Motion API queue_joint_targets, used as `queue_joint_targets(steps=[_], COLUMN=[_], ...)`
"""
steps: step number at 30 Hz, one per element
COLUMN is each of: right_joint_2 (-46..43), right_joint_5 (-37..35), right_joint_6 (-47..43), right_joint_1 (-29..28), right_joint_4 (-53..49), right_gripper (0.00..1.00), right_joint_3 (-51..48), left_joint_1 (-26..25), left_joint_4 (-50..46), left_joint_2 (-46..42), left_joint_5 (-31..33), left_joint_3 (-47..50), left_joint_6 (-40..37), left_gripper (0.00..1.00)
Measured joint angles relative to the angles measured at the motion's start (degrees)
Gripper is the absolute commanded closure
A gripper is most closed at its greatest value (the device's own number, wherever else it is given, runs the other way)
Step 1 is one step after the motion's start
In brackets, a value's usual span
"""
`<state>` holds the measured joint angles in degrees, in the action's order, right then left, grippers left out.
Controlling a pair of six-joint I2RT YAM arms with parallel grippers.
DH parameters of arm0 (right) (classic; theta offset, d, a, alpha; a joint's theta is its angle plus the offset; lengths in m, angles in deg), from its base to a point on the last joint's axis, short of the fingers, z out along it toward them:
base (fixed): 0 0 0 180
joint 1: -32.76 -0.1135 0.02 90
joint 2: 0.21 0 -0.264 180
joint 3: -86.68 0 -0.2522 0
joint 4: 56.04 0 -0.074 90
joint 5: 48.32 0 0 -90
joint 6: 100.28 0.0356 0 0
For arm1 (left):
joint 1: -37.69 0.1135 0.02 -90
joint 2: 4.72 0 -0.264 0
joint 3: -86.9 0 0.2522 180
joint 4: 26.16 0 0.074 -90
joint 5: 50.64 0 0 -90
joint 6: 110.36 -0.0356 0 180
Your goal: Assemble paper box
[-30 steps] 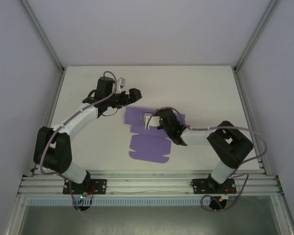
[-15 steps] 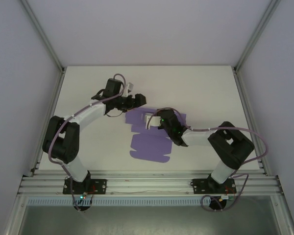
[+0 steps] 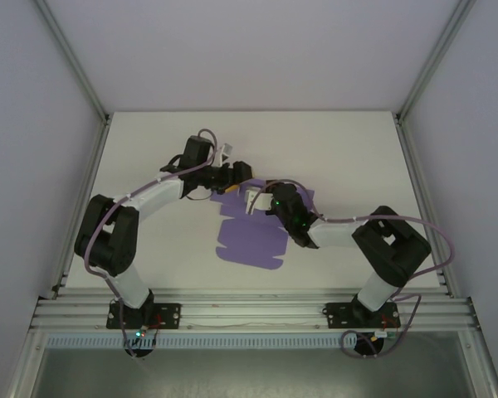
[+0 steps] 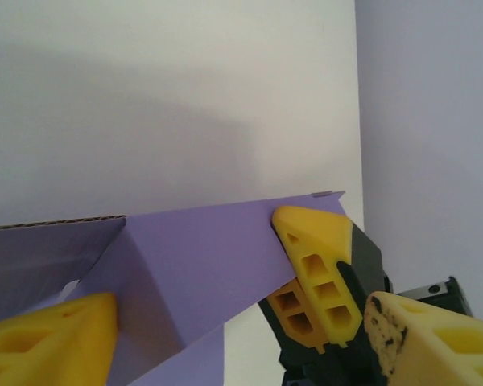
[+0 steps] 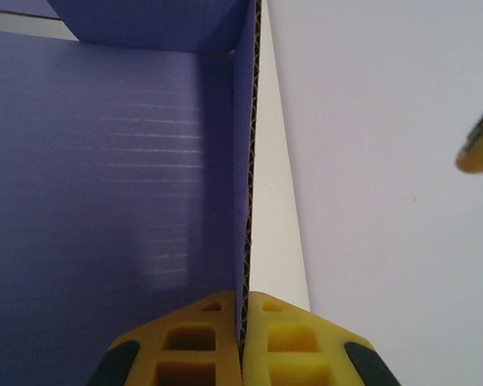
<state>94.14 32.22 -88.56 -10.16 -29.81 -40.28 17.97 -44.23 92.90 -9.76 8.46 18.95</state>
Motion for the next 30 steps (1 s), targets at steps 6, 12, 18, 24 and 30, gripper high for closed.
queue_joint_targets(steps=[6, 12, 18, 24, 30], right_joint_2=[0.0, 0.0, 0.0, -1.0, -9.4], right_joint_5=[-0.7, -1.3, -1.1, -1.1, 4.0], right_joint_6=[-0.2, -0.2, 0.3, 0.3, 5.7], right_joint_1=[-0.2, -0.2, -0.2, -0.4, 5.0], right_joint_4=[2.8, 4.3, 5.9, 4.1, -15.4], right_gripper=[1.00, 1.00, 1.00, 1.00, 1.00], right_joint_3=[-0.6, -0.7, -1.7, -1.7, 2.2], left_joint_1=[0.0, -0.1, -0.7, -0.9, 2.1], left_joint_4=[5.5, 8.8, 8.3, 0.6, -4.9], left_joint_2=[0.0, 0.2, 0.1, -3.5, -20.6], left_joint_5=[-1.8, -3.0, -3.0, -0.2, 8.8], left_joint_3=[0.9, 1.9, 1.9, 2.0, 10.8], left_joint_6=[5.6, 8.8, 8.4, 0.2, -13.0], left_gripper=[0.43, 0.46, 0.44, 0.18, 0.00])
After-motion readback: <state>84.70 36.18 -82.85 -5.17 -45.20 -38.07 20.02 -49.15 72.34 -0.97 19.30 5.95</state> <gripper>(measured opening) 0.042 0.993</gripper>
